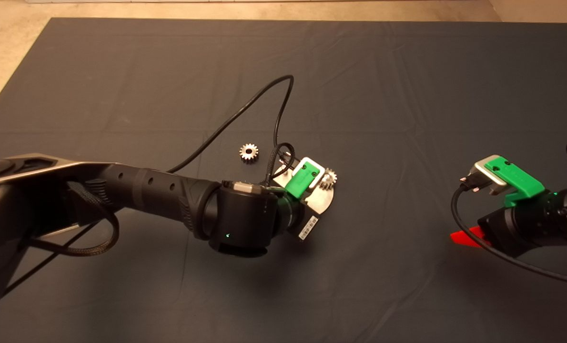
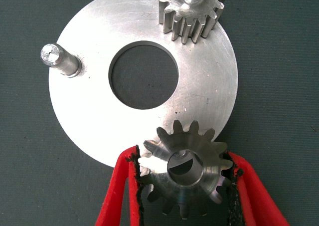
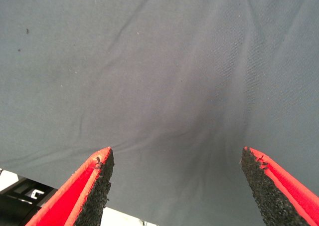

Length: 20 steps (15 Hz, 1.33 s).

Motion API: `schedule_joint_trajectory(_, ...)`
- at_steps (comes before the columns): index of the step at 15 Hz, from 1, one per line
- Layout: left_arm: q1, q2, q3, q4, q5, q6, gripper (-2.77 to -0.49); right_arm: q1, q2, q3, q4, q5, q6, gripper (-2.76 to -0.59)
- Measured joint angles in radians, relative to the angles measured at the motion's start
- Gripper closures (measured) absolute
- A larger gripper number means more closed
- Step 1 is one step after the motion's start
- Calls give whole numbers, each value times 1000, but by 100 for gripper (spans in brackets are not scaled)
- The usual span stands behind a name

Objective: Install three planetary gears onto the carrier pins

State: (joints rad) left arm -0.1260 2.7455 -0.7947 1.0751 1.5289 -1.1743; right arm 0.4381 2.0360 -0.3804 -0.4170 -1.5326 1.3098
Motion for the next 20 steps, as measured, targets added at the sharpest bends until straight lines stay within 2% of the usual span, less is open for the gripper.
schedule_joint_trajectory(6, 1, 4, 1, 9, 1, -15, -71, 0, 0, 0, 0, 1, 0, -189)
schedule_joint_trajectory(11, 23, 11, 3, 49, 0, -19, -71, 2, 0, 0, 0, 0, 0, -189)
schedule_joint_trajectory(15, 25, 11, 3, 58, 1, -21, -71, 3, 0, 0, 0, 0, 0, -189)
schedule_joint_trajectory(17, 38, 11, 3, 84, 1, -21, -71, 3, 0, 0, 0, 0, 0, -189)
schedule_joint_trajectory(20, 42, 11, 3, 97, -1, -19, -71, 3, 0, 0, 0, 1, 0, -189)
